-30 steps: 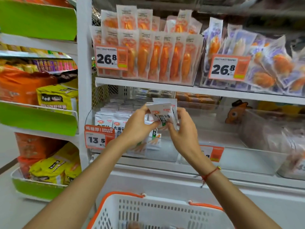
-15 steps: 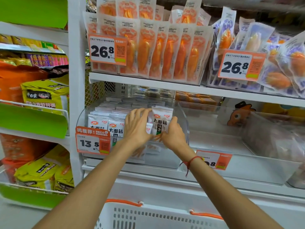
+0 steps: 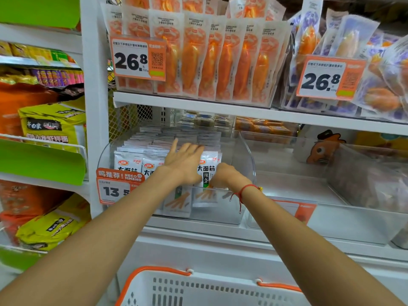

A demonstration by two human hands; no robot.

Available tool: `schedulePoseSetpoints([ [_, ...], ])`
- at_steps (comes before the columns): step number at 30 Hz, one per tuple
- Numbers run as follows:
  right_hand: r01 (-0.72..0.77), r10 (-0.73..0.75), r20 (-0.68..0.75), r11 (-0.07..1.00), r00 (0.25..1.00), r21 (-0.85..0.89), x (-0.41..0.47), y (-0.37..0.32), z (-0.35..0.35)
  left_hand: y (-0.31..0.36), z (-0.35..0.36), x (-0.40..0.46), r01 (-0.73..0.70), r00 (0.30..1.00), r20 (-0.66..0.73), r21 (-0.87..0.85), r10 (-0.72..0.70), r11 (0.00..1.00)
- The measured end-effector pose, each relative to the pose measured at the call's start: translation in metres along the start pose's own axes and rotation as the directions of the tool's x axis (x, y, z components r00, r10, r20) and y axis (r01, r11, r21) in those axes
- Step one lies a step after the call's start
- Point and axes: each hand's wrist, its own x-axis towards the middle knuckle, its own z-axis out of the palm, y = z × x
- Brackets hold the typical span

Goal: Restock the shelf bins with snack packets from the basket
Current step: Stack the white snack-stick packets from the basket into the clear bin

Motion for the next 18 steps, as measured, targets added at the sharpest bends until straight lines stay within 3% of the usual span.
schedulePoseSetpoints([
  [6, 0.051, -0.041, 0.095, 0.994, 0.995, -0.101, 0.000, -0.001, -0.005, 0.008, 0.006, 0.009, 0.003, 0.994, -0.107, 0.031, 0.001, 1.000],
  [12, 0.069, -0.063, 0.084, 0.996, 0.995, -0.065, 0.002, 0.006, -0.003, 0.007, 0.007, 0.012, 0.016, 0.996, -0.091, 0.040, -0.012, 0.999],
  [15, 0.102, -0.081, 0.150, 0.986, 0.985, -0.135, -0.004, 0.002, -0.002, 0.008, 0.009, 0.013, 0.029, 0.997, -0.076, 0.052, -0.025, 0.998],
  [18, 0.129, -0.110, 0.181, 0.987, 0.977, -0.097, -0.017, -0.003, -0.008, 0.012, 0.008, 0.014, 0.048, 0.996, -0.076, 0.074, -0.043, 0.996],
])
